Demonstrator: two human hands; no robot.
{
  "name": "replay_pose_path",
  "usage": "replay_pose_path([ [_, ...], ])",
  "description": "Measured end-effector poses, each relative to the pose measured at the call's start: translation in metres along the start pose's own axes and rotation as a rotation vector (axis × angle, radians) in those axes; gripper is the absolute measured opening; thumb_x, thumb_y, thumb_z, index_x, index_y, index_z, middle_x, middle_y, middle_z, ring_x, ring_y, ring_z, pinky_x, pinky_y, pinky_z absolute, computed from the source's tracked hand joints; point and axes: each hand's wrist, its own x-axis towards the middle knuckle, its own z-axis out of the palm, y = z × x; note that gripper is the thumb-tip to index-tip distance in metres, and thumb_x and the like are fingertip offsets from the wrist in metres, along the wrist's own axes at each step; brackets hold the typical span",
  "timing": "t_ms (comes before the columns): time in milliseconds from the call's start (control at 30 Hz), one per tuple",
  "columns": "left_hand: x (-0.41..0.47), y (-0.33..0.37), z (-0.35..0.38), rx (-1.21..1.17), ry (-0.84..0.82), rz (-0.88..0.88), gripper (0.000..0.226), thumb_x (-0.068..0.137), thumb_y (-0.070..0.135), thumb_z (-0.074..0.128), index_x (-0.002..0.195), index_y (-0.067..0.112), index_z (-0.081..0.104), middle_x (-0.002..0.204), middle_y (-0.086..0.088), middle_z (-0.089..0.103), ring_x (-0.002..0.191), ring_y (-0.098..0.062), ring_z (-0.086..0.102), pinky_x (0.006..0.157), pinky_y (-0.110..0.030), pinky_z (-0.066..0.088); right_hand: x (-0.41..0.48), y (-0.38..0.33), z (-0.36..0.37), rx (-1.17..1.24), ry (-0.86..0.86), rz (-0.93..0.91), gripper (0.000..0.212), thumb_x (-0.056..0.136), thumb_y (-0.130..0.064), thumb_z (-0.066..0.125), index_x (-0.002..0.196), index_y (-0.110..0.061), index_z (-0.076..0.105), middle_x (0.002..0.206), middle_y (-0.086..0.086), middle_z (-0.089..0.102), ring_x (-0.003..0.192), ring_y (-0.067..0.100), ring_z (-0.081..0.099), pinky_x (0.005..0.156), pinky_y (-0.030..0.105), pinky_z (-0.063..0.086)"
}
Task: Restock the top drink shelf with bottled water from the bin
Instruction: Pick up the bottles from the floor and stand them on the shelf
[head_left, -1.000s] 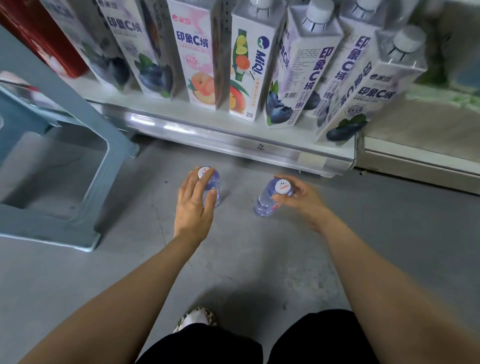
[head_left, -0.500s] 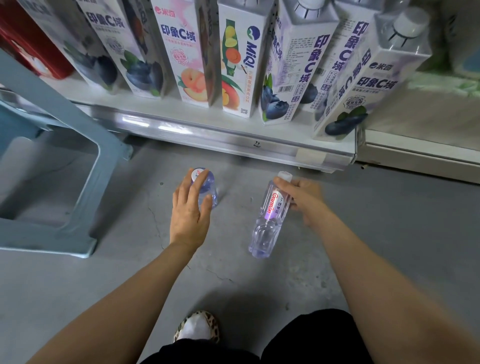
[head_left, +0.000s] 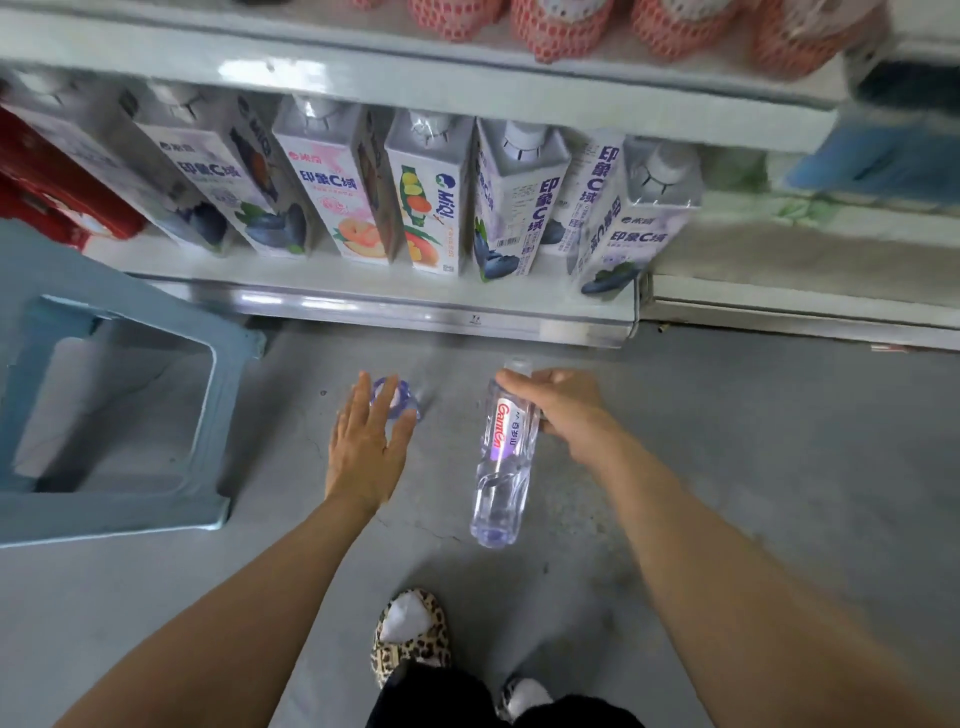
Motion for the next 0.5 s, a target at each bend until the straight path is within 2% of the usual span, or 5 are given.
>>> replay_pose_path([
  [100,-0.033,0.054,-0.055,-0.18,-0.015,-0.078,0.073,0.091,0.065,0.017,0.156,0.031,0.023,0.167,0.002,0.009,0.153,-0.022,0.01,0.124,-0.045,0.01,-0.058,-0.058,-0.014,-0.02,0.021,-0.023,0.068,0.048,-0.06,0.092,0.092,-0.012,0.072,0.087,0.001,0.078,0.082,0.018,0.074,0.067,0.029,0.058],
  [233,-0.087,0.132,-0.15,-0.313,-0.021,-0.098,0.066,0.097,0.058,0.022,0.156,0.029,0.026,0.166,0.004,0.015,0.152,-0.019,0.013,0.121,-0.039,0.009,-0.148,-0.155,-0.034,-0.019,0.013,-0.059,0.074,0.04,-0.061,0.092,0.091,-0.011,0.071,0.091,0.003,0.077,0.088,0.02,0.073,0.081,0.038,0.061],
  [367,-0.142,0.209,-0.254,-0.515,0.048,-0.06,0.058,0.102,0.051,0.032,0.155,0.028,0.03,0.162,0.007,0.026,0.149,-0.012,0.021,0.124,-0.039,0.013,-0.247,-0.26,-0.056,-0.025,-0.018,-0.156,0.052,0.054,-0.045,0.098,0.081,-0.011,0.067,0.087,0.003,0.078,0.087,0.02,0.074,0.088,0.041,0.06],
  [433,-0.17,0.246,-0.304,-0.594,0.075,-0.04,0.064,0.098,0.059,0.031,0.155,0.029,0.031,0.161,0.01,0.027,0.148,-0.008,0.022,0.124,-0.035,0.014,-0.299,-0.311,-0.067,-0.043,-0.028,-0.221,0.047,0.055,-0.046,0.098,0.073,-0.014,0.069,0.078,0.0,0.078,0.074,0.013,0.073,0.075,0.037,0.061],
  [500,-0.195,0.282,-0.352,-0.673,0.104,0.004,0.069,0.094,0.065,0.031,0.155,0.032,0.03,0.161,0.014,0.027,0.148,-0.004,0.021,0.124,-0.034,0.013,-0.354,-0.361,-0.078,-0.085,-0.035,-0.28,0.05,0.055,-0.055,0.096,0.078,-0.016,0.074,0.083,-0.002,0.079,0.074,0.01,0.072,0.067,0.029,0.056],
])
